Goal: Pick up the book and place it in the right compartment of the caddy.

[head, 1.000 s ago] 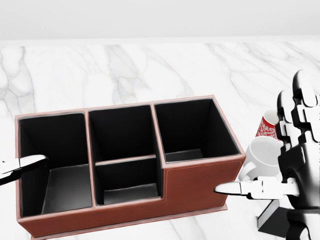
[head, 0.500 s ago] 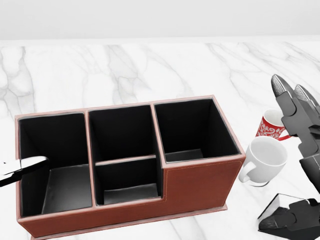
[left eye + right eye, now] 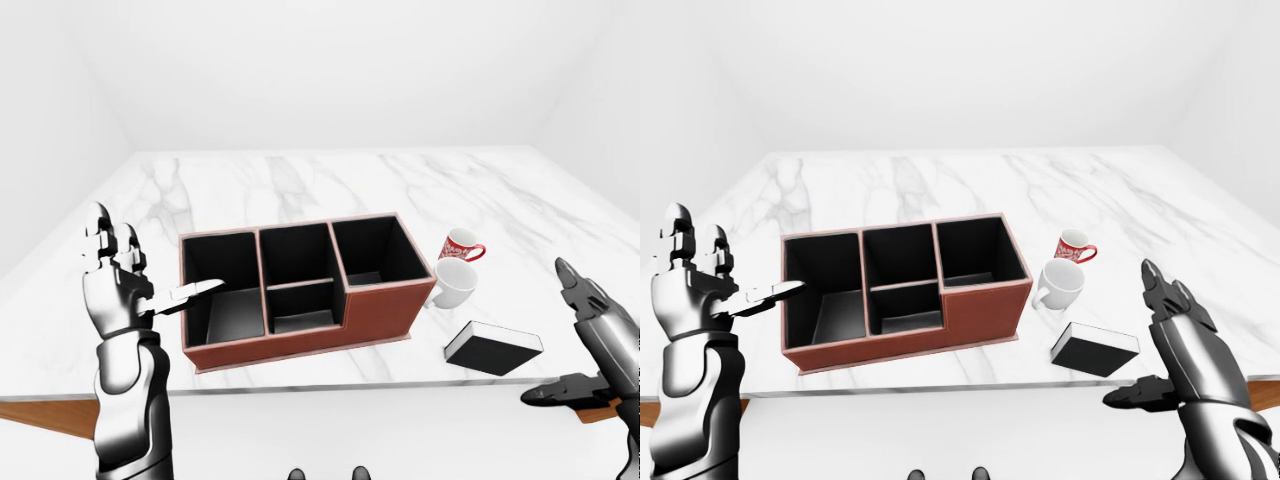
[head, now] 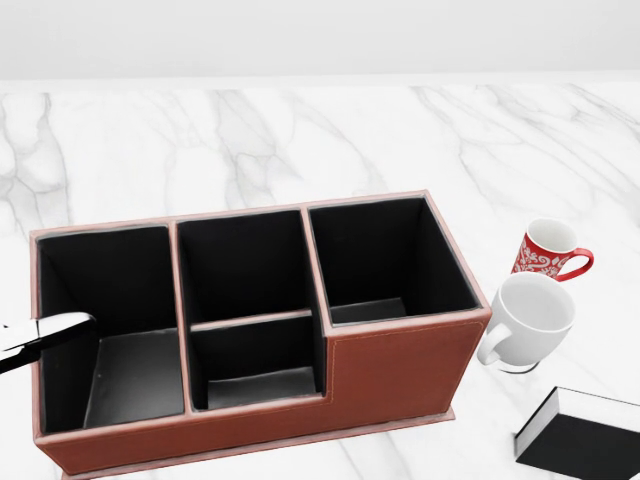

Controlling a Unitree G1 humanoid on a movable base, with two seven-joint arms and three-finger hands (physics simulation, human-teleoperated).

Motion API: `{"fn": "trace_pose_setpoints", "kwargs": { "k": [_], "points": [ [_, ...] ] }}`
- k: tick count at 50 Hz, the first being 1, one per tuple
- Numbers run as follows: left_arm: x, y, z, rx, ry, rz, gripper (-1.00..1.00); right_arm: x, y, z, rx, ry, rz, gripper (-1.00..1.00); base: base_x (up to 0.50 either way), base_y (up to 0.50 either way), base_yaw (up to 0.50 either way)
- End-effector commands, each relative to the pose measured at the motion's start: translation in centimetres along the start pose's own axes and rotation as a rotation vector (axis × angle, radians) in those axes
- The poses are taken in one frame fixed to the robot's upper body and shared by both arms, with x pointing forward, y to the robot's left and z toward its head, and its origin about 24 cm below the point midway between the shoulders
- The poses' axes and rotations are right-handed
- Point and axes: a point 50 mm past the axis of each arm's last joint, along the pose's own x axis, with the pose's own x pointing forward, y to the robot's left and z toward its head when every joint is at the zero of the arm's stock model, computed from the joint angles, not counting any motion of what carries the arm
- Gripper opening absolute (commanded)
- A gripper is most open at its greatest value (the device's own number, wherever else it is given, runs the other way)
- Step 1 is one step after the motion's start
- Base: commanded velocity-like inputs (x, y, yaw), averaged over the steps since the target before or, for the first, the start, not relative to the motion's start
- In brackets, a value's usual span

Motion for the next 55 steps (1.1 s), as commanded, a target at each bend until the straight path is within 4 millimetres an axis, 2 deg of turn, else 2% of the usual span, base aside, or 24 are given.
{"fn": "trace_pose_setpoints", "kwargs": {
  "k": [1,6,11,19,29,47,55],
  "points": [
    [-0.1,0.1,0.4,-0.004,-0.014,0.001,1.0,0.3,1.4,-2.3,-0.031,0.137,0.069,1.0,0.0,0.0,0.0],
    [0.1,0.1,-0.1,-0.002,0.004,0.001,1.0,0.6,1.9,-2.7,-0.042,0.155,0.098,1.0,0.0,0.0,0.0],
    [0.0,0.1,0.1,-0.004,-0.003,0.001,1.0,1.9,4.0,-3.3,-0.072,0.182,0.169,1.0,0.0,0.0,0.0],
    [-0.1,0.1,-0.1,-0.002,0.007,-0.002,1.0,2.9,4.9,-4.4,-0.073,0.204,0.192,1.0,0.0,0.0,0.0],
    [-0.1,0.2,-0.1,-0.003,0.007,0.0,1.0,4.9,6.5,-4.2,-0.107,0.179,0.219,1.0,0.0,0.0,0.0],
    [0.0,0.0,0.0,0.001,-0.001,-0.003,1.0,6.8,6.7,-3.8,-0.161,0.153,0.227,1.0,0.0,0.0,0.0],
    [0.0,-0.1,0.2,0.005,-0.009,-0.005,1.0,7.7,6.9,-2.2,-0.196,0.097,0.244,1.0,0.0,0.0,0.0]
  ]
}}
